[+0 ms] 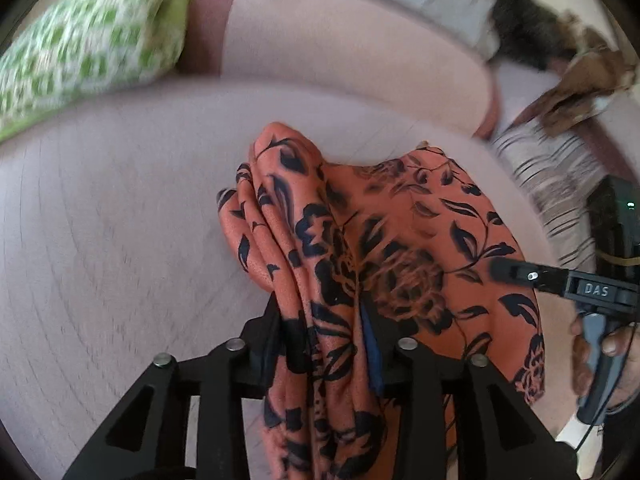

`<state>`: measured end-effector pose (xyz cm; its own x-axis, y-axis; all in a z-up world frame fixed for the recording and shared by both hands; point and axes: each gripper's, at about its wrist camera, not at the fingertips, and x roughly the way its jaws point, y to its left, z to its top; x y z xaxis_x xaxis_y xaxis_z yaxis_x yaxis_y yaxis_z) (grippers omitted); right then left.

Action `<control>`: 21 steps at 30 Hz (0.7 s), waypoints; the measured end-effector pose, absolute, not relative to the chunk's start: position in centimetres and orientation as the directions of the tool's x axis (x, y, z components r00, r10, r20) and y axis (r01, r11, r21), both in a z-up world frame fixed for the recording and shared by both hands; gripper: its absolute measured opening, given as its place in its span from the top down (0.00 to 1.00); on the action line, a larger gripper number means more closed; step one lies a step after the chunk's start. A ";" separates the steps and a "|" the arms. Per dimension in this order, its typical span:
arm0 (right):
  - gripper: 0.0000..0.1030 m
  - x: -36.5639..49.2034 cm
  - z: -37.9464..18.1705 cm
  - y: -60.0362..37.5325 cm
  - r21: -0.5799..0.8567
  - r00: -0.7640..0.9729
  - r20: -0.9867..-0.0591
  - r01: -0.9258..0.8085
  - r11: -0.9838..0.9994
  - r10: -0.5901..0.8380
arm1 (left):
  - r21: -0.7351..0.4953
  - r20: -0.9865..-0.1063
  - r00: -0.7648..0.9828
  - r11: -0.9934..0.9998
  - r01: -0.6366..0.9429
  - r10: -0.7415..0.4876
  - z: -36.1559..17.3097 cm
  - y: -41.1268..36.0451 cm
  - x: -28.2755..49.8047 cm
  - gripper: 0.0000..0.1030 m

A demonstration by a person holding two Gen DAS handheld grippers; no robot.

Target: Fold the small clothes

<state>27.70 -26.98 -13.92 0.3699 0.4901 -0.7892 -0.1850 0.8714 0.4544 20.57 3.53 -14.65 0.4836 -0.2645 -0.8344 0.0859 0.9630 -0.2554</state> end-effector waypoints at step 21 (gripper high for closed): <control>0.37 23.7 -13.9 -24.0 0.569 0.360 -0.691 -0.264 0.779 0.627 | -0.170 -0.809 0.560 0.983 0.066 -0.178 -13.7 2.5 28.1 0.43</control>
<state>23.67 -24.01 -13.93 0.3601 0.6265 -0.6912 -0.2637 0.7791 0.5688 28.12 2.46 -13.69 0.5604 -0.1777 -0.8089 0.0665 0.9832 -0.1700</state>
